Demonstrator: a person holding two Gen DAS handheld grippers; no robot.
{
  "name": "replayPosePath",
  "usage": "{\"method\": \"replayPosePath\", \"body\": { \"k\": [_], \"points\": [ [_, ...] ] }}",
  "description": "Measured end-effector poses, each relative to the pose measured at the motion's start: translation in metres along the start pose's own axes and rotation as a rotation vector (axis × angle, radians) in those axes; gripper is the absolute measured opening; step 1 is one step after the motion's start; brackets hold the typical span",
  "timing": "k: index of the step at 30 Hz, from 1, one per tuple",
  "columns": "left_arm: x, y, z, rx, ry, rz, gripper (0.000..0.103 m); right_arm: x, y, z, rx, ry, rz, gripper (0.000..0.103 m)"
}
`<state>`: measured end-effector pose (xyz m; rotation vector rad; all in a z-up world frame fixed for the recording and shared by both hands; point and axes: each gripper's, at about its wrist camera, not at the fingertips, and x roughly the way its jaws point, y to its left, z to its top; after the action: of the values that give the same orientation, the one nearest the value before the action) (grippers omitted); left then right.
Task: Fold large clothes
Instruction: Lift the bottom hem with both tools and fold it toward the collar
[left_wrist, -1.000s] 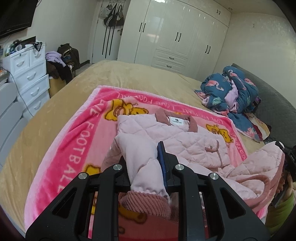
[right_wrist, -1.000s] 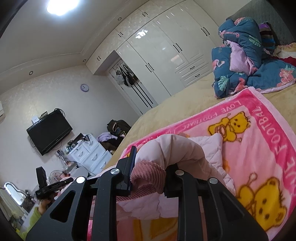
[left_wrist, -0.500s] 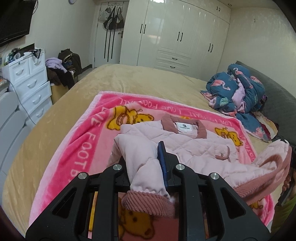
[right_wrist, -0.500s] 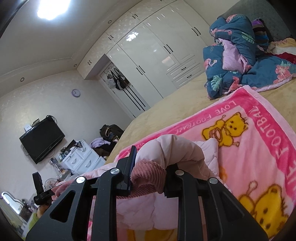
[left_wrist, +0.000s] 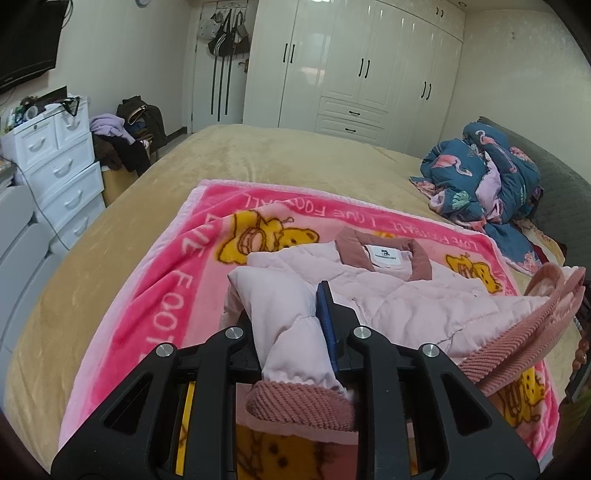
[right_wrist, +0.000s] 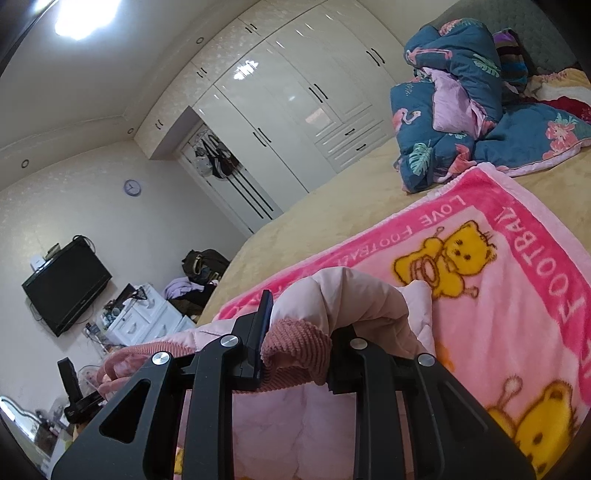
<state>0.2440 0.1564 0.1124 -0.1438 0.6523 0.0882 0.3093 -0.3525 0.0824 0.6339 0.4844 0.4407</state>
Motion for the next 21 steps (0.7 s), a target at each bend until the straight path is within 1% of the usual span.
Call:
{"method": "replayPosePath", "body": {
  "k": [12,21],
  "points": [
    [0.040,0.013,-0.001,-0.052,-0.003,-0.021,0.017,0.039,-0.015,0.003,0.013,0.029,-0.091,0.022],
    [0.059,0.007,0.000,-0.078,-0.039,-0.018,0.019,0.060,-0.030,0.001,0.018,0.060,-0.144,0.022]
  ]
}}
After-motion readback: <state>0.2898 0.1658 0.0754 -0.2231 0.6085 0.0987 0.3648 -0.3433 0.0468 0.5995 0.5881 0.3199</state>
